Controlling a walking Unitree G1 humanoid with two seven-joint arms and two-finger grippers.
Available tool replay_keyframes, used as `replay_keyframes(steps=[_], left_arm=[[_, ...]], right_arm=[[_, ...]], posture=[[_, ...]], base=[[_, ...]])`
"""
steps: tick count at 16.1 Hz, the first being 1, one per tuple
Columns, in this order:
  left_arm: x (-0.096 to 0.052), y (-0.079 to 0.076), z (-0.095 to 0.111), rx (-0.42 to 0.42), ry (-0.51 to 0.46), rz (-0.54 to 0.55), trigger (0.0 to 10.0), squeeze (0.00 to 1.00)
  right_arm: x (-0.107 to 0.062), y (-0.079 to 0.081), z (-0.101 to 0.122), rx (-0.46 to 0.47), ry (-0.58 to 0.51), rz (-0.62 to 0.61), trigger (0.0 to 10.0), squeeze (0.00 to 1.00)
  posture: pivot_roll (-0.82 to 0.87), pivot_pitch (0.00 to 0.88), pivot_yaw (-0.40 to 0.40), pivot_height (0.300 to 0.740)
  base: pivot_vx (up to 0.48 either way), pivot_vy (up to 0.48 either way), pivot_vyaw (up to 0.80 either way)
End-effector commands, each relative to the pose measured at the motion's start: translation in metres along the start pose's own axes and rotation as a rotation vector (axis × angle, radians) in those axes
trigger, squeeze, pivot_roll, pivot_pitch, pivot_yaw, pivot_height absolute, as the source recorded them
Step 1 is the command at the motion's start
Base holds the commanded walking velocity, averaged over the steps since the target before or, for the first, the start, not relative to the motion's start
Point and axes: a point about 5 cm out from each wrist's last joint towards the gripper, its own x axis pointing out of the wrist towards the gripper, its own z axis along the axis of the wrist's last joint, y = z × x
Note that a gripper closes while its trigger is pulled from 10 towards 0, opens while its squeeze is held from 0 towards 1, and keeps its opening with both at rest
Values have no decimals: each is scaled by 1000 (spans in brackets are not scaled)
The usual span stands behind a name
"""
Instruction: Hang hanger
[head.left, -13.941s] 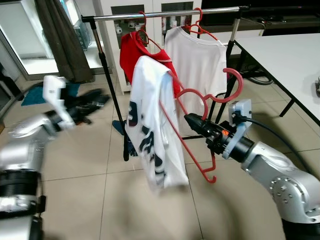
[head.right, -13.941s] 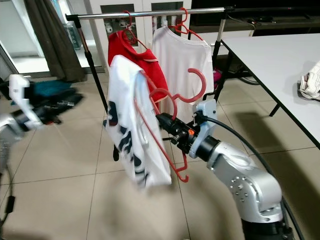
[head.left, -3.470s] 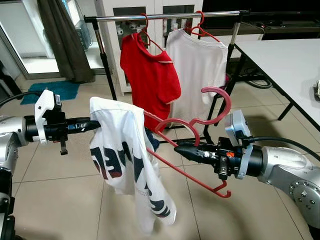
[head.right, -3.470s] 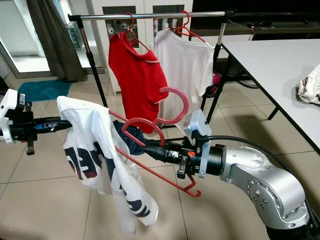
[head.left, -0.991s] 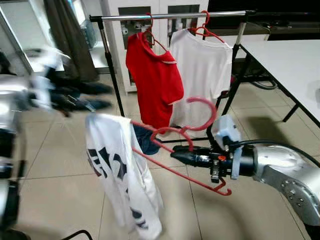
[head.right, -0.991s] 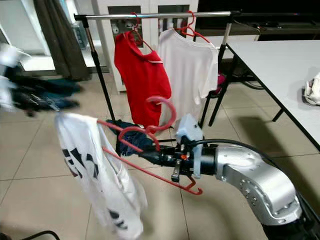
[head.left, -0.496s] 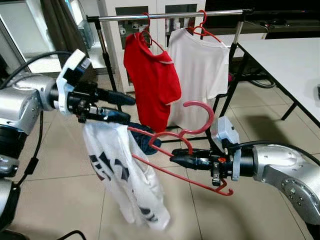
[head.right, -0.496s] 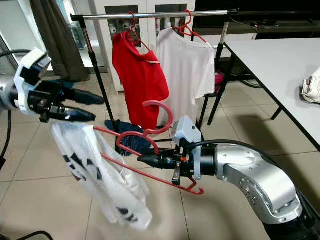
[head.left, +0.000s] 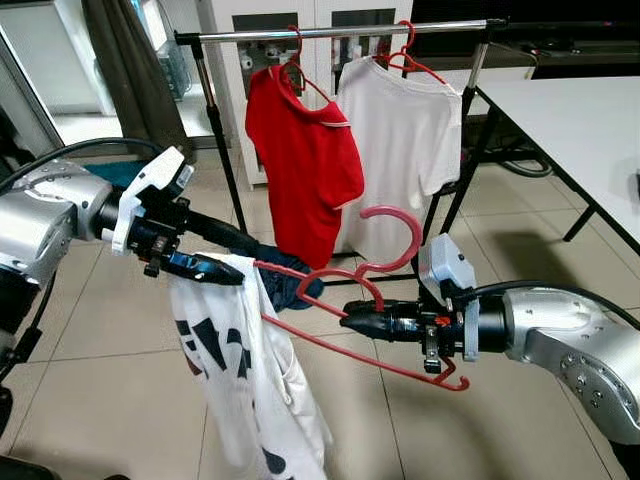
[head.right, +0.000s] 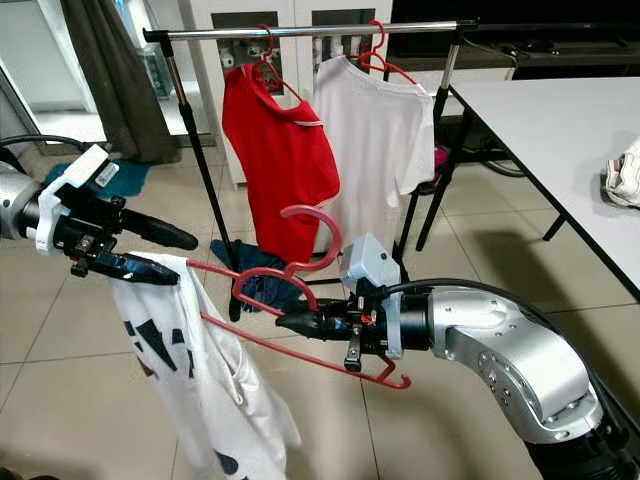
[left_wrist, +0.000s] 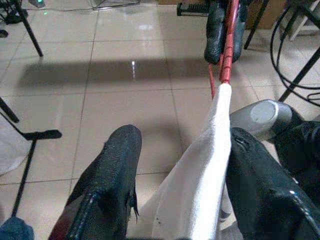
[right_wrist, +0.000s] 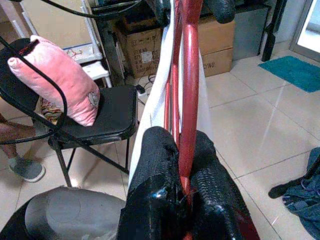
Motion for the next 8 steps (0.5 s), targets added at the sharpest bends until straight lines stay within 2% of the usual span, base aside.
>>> replay_keyframes(steps=[1,8], left_arm=[[0,2,2,22,20,1,0,0],[3,5,-8,46,65,-8,0,0]], right_arm=[[0,0,10,-54,-31,16,0,0],[2,1,12,-64,-28,30,0,0]], posture=[[-172,0,73,740],[-177,0,73,740]], base=[[0,0,0],[0,0,0]])
